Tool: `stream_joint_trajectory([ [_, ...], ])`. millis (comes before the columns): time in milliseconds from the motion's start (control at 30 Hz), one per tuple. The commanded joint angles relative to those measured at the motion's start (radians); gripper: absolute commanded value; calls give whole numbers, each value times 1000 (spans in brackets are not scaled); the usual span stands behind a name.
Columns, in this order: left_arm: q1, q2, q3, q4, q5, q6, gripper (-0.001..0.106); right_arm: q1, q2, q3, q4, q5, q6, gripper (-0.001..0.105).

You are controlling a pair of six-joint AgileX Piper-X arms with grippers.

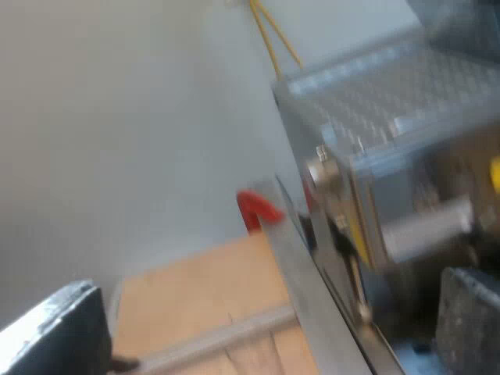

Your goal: Put the handle in the coffee machine

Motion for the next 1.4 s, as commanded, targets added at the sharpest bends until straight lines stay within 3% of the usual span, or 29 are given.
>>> stream_joint_trajectory([
  [33,2,-77,42,51,-1,-13,86,-5,-56,24,1,0,-17,70],
  [233,2,-247,140,189,-3,-10,86,-5,-182,98,24,0,-17,70],
  [333,6,-238,145,304,-6,-5,86,-5,-221,116,66,0,-17,70],
  [433,6,-246,159,321,-17,17,86,-1,-215,114,97,-13,-17,70],
  [567,6,-246,162,270,-17,4,86,2,-217,116,63,-19,-17,70],
  [667,6,-243,176,173,-29,-67,86,2,-215,126,-3,-19,-17,70],
  [767,6,-243,209,74,-41,-127,86,2,-215,159,-69,-19,-17,70],
  [900,6,-243,271,-36,-41,-145,86,2,-215,226,-113,-19,-17,70],
  [1400,-59,-242,462,-62,-41,-143,86,2,-213,457,-113,-19,-17,70],
])
